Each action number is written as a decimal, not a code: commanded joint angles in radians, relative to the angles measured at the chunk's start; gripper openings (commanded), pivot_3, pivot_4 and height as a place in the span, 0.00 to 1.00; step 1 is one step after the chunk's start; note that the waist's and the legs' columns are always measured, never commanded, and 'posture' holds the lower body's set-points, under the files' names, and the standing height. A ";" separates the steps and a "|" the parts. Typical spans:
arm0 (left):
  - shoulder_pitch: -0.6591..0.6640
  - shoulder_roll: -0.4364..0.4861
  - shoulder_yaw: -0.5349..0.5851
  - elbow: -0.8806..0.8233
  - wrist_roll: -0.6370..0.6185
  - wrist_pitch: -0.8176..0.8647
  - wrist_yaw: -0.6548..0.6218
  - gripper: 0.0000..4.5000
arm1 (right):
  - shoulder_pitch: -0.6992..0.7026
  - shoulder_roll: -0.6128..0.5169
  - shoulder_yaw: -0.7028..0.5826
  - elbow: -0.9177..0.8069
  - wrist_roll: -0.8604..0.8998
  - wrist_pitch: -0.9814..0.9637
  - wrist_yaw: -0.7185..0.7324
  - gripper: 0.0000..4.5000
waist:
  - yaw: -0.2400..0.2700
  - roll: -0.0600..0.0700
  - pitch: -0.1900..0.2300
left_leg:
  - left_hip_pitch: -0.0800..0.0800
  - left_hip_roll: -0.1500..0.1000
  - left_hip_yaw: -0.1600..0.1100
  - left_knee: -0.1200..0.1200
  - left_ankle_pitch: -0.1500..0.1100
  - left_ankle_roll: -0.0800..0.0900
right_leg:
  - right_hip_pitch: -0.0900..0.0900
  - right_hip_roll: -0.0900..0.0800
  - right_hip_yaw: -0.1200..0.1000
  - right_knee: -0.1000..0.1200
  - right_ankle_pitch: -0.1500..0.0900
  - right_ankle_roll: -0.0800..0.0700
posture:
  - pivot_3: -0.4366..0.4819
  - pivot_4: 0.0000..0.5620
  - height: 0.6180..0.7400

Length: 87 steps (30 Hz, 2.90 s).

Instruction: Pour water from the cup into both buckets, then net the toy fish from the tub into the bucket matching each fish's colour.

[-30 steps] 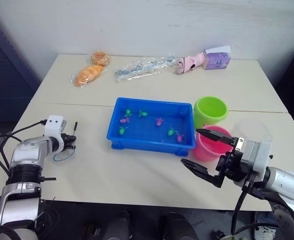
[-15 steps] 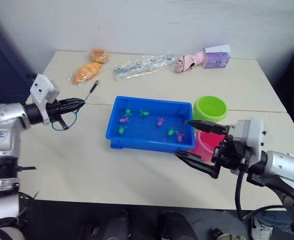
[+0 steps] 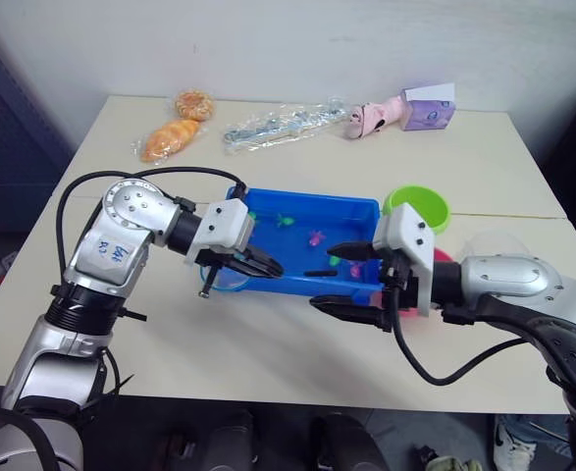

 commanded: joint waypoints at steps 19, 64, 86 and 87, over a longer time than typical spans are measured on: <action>-0.018 -0.058 -0.038 -0.051 0.048 0.025 0.052 0.00 | -0.068 0.052 0.015 0.017 0.000 0.088 0.006 0.27 | 0.008 0.000 0.000 | 0.000 0.000 0.000 0.007 -0.001 0.002 | 0.000 -0.001 0.001 0.002 0.000 0.000 | 0.48 0.27 1.00; 0.331 -0.020 0.345 0.051 -0.202 0.082 0.183 0.99 | 0.048 -0.342 0.027 0.236 -0.788 -0.579 0.316 0.00 | -0.009 0.002 0.001 | 0.001 0.000 0.001 0.007 0.001 0.000 | -0.001 0.000 0.002 0.003 0.000 0.001 | 0.48 0.27 1.00; 0.342 -0.044 0.333 0.111 -0.190 0.007 0.167 0.99 | -0.075 0.166 -0.386 0.037 -0.245 0.616 0.025 0.00 | -0.008 0.002 0.001 | 0.001 -0.001 0.000 0.006 0.000 0.001 | 0.000 -0.002 0.001 0.004 0.000 0.000 | 0.48 0.27 1.00; 0.342 -0.045 0.332 0.110 -0.190 0.007 0.168 0.99 | -0.074 0.166 -0.394 0.031 -0.240 0.628 0.011 0.00 | -0.009 0.002 0.001 | 0.001 -0.001 0.000 0.006 0.000 0.001 | 0.000 -0.002 0.001 0.004 0.000 0.000 | 0.48 0.27 1.00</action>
